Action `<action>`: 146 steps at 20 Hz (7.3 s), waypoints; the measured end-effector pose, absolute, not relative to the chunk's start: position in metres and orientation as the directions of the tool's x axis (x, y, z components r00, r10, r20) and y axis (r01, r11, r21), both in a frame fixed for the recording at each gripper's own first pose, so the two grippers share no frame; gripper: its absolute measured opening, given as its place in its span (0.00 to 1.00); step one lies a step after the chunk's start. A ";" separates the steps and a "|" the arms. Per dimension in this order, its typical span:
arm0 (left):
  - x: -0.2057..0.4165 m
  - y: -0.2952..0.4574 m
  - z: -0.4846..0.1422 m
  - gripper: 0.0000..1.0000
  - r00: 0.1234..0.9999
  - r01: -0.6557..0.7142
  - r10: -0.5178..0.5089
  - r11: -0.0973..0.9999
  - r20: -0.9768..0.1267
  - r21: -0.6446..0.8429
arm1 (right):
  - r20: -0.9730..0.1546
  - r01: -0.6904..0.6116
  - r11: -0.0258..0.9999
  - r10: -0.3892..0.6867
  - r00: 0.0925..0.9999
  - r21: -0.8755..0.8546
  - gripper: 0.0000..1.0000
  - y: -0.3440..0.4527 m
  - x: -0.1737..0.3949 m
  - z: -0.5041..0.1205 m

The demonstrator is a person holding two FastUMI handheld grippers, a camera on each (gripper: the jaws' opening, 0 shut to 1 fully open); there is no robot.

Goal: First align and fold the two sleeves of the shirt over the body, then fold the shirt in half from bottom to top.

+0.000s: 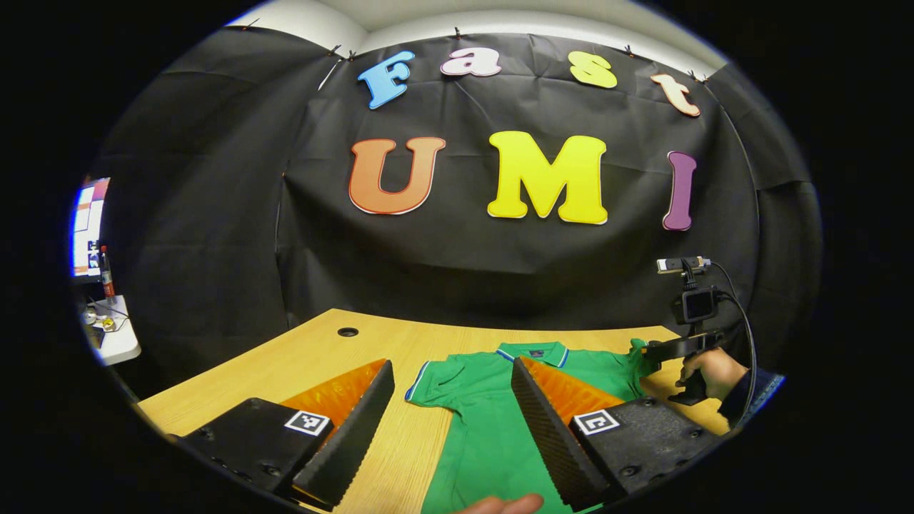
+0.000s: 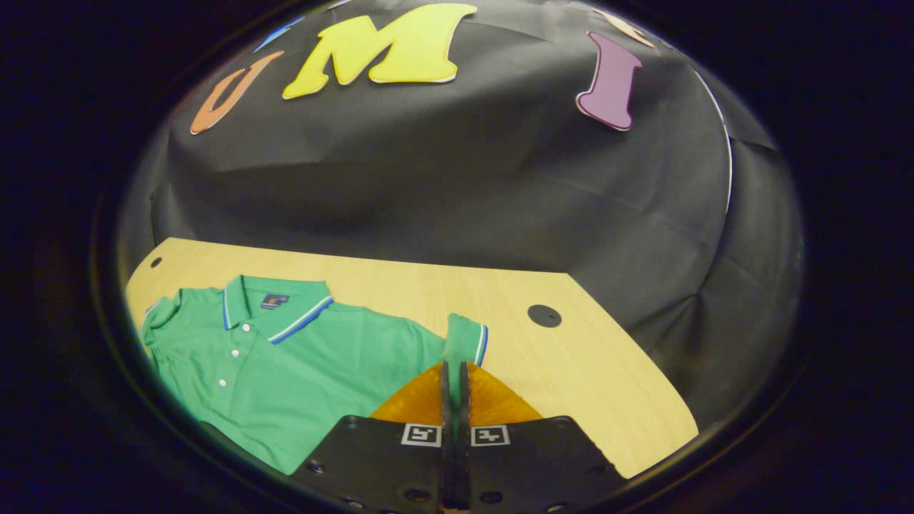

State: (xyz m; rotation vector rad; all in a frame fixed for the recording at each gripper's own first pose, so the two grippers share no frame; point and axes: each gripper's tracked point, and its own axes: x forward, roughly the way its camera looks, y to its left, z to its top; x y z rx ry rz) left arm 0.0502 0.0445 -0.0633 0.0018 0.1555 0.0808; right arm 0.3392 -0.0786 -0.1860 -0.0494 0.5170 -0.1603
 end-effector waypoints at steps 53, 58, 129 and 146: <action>0.254 0.127 -0.258 0.67 0.796 -0.138 0.134 0.990 -0.591 0.039 | 0.022 -0.302 0.953 0.302 0.953 -0.001 0.95 -0.047 0.067 -0.074; 0.253 0.124 -0.253 0.23 0.799 -0.139 0.130 0.990 -0.587 0.029 | 0.002 -0.292 0.955 0.292 0.956 0.051 0.96 -0.051 0.073 -0.080; -0.106 0.047 -0.245 1.00 0.935 -0.024 0.027 1.000 -0.354 0.014 | -0.392 -0.094 0.995 0.100 0.915 0.034 0.95 -0.052 -0.049 -0.265; -0.095 0.041 -0.243 0.37 0.932 -0.024 0.052 0.996 -0.359 0.083 | -0.417 -0.121 0.982 0.172 0.892 0.148 0.32 -0.040 -0.025 -0.273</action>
